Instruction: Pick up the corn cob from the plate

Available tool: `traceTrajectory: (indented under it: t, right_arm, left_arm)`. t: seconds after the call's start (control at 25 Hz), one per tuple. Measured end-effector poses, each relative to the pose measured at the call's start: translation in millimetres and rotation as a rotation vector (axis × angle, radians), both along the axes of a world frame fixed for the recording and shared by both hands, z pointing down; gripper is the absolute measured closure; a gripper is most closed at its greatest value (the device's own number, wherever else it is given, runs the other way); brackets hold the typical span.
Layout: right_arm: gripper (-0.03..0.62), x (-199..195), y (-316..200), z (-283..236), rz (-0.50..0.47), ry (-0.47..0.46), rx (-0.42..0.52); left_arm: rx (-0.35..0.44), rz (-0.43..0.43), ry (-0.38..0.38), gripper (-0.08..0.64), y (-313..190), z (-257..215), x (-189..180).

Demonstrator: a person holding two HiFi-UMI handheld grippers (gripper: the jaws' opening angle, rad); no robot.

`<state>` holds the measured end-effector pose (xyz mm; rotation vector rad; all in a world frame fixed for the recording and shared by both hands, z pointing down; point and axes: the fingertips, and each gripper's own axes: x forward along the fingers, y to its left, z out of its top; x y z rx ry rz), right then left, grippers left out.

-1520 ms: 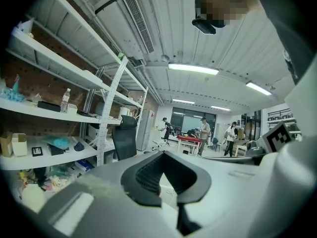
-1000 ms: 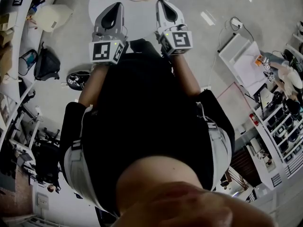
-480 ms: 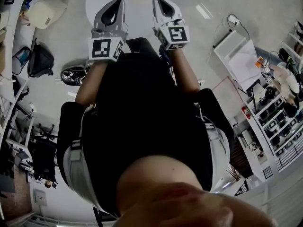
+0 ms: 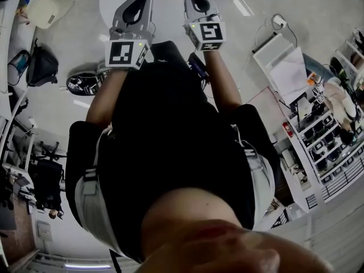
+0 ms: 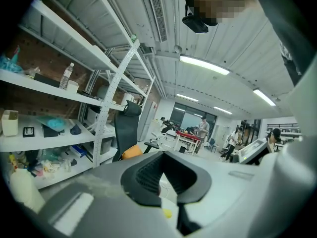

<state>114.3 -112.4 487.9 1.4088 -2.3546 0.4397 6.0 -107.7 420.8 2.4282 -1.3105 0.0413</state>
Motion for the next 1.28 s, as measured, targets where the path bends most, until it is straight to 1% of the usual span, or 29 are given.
traceTrajectory:
  t: [0.24, 0.48, 0.52, 0.56, 0.6, 0.88, 1.08, 1.28]
  right_arm:
    - [0.583, -4.1, -6.2, 27.2, -0.058, 0.091, -0.058]
    - [0.581, -7.2, -12.1, 66.1, -0.165, 0.204, -0.105]
    - [0.575, -8.6, -12.5, 73.2, -0.182, 0.219, -0.115]
    - [0.549, -10.5, -13.0, 80.5, -0.2, 0.233, -0.127]
    - [0.54, -12.5, -13.7, 88.1, -0.218, 0.247, -0.141]
    - [0.509, -20.6, -20.7, 133.3, -0.328, 0.333, -0.234]
    - [0.487, -26.0, -23.6, 154.7, -0.383, 0.375, -0.276]
    - [0.46, -25.9, -27.9, 167.4, -0.41, 0.401, -0.302]
  left_arm:
    - [-0.03, -0.004, 0.008, 0.554, -4.9, 12.9, -4.1]
    - [-0.036, 0.013, -0.011, 0.554, -13.0, 26.2, 2.7]
    - [-0.036, 0.014, -0.013, 0.554, -13.5, 28.0, 2.4]
    - [-0.037, 0.014, -0.013, 0.554, -14.1, 30.0, 1.7]
    - [-0.039, 0.014, -0.013, 0.554, -14.8, 31.9, 0.8]
    - [-0.049, 0.028, -0.015, 0.554, -17.3, 39.6, 3.3]
    - [-0.053, 0.027, -0.012, 0.554, -16.1, 41.8, 1.9]
    - [-0.057, 0.022, -0.011, 0.554, -15.7, 40.8, -0.5]
